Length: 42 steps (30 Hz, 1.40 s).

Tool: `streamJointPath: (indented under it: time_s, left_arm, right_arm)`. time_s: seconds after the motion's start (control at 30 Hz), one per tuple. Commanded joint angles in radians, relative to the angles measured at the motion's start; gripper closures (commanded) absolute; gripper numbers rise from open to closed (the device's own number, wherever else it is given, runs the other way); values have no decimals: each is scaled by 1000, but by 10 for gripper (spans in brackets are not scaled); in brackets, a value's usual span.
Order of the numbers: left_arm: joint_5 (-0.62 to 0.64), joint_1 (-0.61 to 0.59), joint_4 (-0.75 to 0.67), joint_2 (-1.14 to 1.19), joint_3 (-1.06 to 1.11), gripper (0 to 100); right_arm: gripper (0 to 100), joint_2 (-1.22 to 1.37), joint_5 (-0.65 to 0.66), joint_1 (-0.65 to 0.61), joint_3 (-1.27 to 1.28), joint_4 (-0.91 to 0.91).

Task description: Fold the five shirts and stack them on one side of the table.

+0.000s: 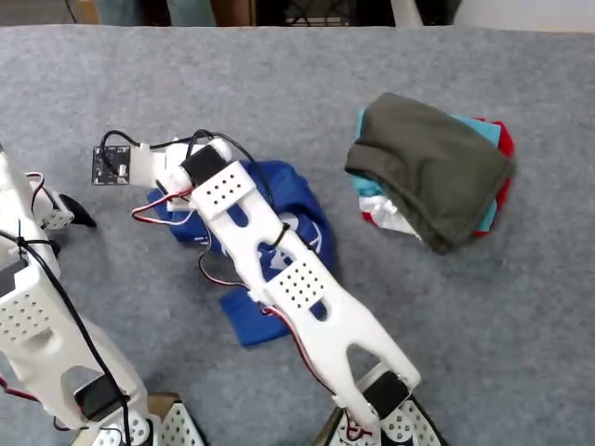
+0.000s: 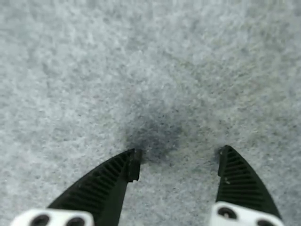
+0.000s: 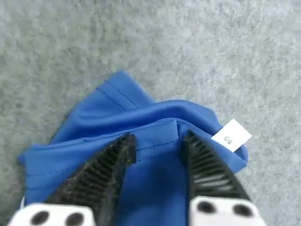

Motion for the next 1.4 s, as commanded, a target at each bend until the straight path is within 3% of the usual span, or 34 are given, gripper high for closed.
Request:
streamJointPath:
  time_s: [0.0,0.23,0.5,0.77,1.2,1.37]
  left_arm:
    - [9,-31,-15,3,-56,712]
    - [9,-31,-15,3,-56,712]
    - [9,-31,-15,3,-59,712]
    - [9,-28,-15,3,-61,712]
    - [6,18,-5,-6,-51,712]
    - [-107,90,169,-69,-140,712]
  right_arm:
    - [989,-18,6,17,-53,-17]
    - [962,-21,2,23,-101,-11]
    - [984,-171,-98,57,-96,9]
    - [984,-447,-155,78,-96,331]
    - [984,-871,-371,259,-93,322]
    - [984,-954,-577,330,-96,193]
